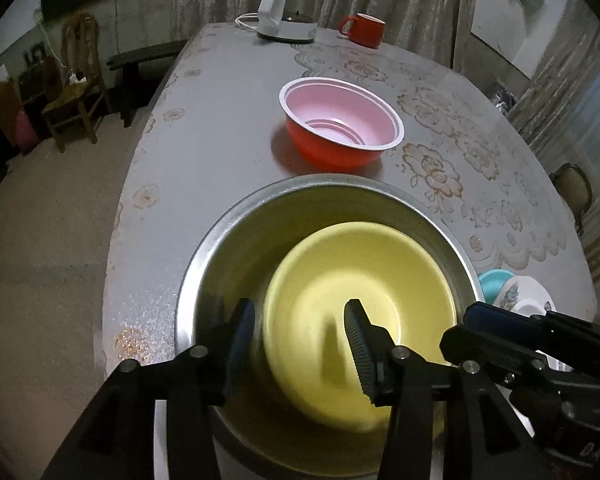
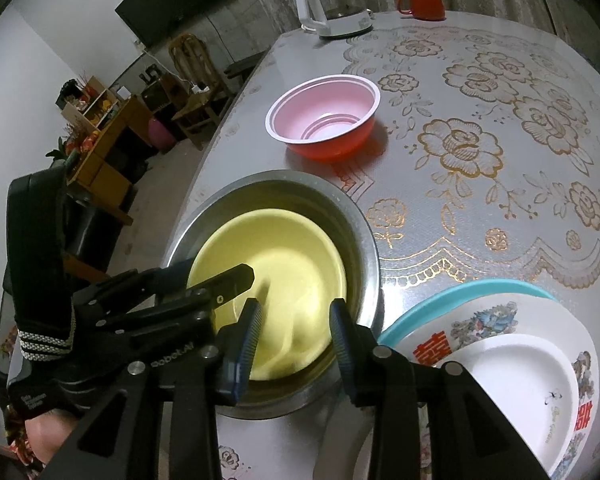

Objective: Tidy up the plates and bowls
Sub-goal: 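Lower the yellow bowl into the steel bowl with the left tool, then open the left tool and lift it away from the yellow bowl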

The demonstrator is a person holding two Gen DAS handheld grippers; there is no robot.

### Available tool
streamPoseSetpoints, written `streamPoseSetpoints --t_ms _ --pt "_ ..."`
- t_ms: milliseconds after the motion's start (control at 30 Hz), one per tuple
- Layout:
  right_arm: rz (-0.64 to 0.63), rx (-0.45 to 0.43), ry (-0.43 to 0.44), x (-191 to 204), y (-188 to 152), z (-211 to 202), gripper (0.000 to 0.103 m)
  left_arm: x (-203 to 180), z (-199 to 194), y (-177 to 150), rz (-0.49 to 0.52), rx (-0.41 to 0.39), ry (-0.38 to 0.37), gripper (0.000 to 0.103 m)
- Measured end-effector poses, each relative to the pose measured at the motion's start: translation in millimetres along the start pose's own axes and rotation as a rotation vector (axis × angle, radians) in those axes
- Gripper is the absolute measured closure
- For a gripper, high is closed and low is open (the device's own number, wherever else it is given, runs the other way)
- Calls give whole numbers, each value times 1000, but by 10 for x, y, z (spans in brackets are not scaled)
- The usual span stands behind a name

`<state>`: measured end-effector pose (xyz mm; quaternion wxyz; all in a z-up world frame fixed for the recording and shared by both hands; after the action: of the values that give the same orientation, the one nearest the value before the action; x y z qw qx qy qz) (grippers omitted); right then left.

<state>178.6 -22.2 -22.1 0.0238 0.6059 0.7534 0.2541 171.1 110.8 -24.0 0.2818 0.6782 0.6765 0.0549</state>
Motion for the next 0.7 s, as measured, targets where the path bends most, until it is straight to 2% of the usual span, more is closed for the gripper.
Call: streamPoseSetpoints --t_ms 67,200,333,700 --pt "8 -1 8 -20 -4 -17 68 12 -32 -7 -12 -8 -4 55" --pt "12 -6 16 -32 -16 -46 68 5 -75 -8 -39 -19 -30 45" --pt "11 -9 19 -37 -25 -68 68 -45 -120 -15 -30 -33 -20 36" --pt "3 -28 -1 -137 -10 -237 68 -264 -159 -13 42 -38 -12 32"
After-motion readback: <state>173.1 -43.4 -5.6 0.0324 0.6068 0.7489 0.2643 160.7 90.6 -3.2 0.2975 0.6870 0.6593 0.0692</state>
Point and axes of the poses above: each gripper's, at about its wrist camera, not at the fingertips, and z roughly the way its jaws point, x to its left, y to its top, the point moved 2 cm from there along z, roughly the way its jaws point, and after that the axes turned 9 degrees about -y, right-handed, at the moved point
